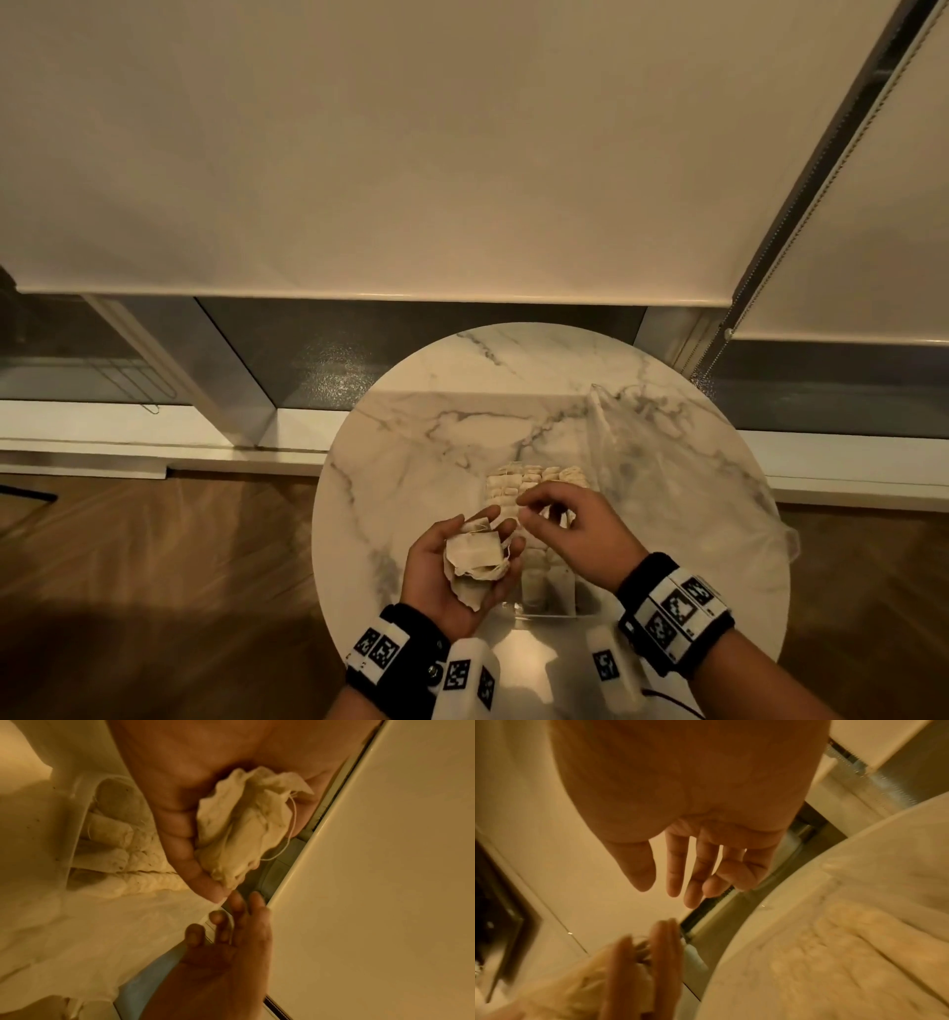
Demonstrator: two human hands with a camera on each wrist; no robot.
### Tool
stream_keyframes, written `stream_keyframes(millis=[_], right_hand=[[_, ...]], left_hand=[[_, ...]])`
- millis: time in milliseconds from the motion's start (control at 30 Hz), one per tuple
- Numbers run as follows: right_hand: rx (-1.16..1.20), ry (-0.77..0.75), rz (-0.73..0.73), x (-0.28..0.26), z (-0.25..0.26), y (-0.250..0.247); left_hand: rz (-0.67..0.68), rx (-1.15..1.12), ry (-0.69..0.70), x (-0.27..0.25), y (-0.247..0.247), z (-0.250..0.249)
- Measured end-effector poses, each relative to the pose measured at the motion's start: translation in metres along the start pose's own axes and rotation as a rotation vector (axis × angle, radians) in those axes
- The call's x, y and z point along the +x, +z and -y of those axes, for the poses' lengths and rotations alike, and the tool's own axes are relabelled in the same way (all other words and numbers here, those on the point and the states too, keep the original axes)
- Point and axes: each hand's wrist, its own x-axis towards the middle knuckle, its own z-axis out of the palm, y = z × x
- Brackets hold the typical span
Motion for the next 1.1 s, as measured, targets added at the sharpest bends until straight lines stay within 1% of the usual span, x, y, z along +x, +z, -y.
stream_keyframes(millis=[67,200,300,433,600,700,833,967,1067,1100], right_hand=[[-0.008,-0.082,0.021,-0.001,0.021,-0.005],[-0.196,-0.262,0.111,-0.004,0.043,-0.012],[-0.330,-0.341,0.098,-0.007,0.047,-0.012],[-0.387,-0.356,0.075,-0.008,0.054,-0.011],[-0.522,-0.312,0.070,-0.004,0.055,-0.009],[-0.540,-0.295,0.054,-0.004,0.055,-0.006],[-0.461,-0.272,0.008,-0.003,0.055,-0.002],[-0.155,-0.157,-0.085,-0.004,0.062,-0.004],[0.027,-0.080,-0.122,0.000,0.059,-0.008],[0.073,-0.059,-0.124,0.002,0.055,-0.008]], left_hand=[[0.030,0.005,0.001,-0.003,0.008,0.000],[0.064,0.010,-0.008,-0.004,0.020,0.000],[0.087,0.046,-0.006,-0.005,0.027,-0.001],[0.108,0.089,0.027,-0.006,0.040,0.003],[0.108,0.139,0.038,0.000,0.045,0.004],[0.089,0.155,0.054,0.004,0.042,0.004],[0.074,0.179,0.057,0.004,0.038,0.002],[0.056,0.169,0.071,0.008,0.026,-0.001],[0.003,0.106,0.008,0.011,0.013,-0.005],[-0.028,0.092,0.007,0.012,0.007,-0.007]])
